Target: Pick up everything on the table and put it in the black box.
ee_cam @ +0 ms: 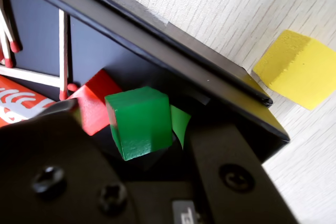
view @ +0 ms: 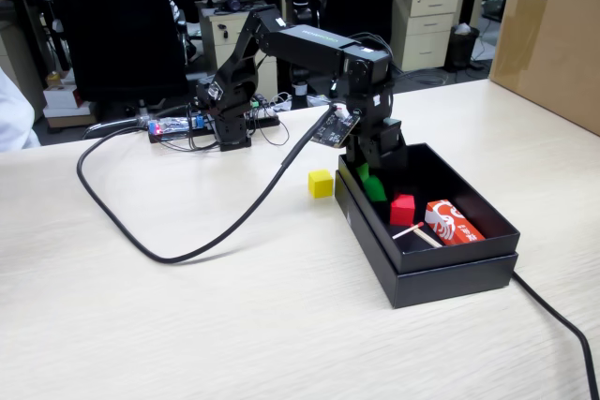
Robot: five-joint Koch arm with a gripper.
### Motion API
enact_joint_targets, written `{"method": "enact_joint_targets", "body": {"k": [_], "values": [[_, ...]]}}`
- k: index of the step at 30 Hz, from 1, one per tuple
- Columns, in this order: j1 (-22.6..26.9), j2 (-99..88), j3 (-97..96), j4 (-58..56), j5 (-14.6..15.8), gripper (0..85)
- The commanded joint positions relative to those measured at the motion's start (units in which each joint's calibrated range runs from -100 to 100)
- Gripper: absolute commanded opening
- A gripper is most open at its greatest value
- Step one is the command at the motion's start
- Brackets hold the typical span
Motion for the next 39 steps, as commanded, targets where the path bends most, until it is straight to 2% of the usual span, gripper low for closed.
{"method": "enact_joint_targets", "body": {"k": [1, 3, 12, 16, 19, 24, 33, 39], "values": [[0.15, -2.09, 1.76, -0.32, 0.2, 42.3], [0.05, -4.38, 1.39, -0.4, 0.49, 45.5], [-0.83, -22.4, 0.85, -0.4, 0.39, 45.5], [-1.56, -35.94, -3.14, -0.58, 0.39, 45.5], [-2.05, -50.05, -16.19, -0.66, 0.83, 45.6], [-2.0, -64.39, -36.59, -0.66, 4.35, 48.3], [-1.61, -63.7, -45.39, -0.49, 7.62, 48.9], [-1.61, -52.23, -45.02, 0.63, 7.86, 50.0]]}}
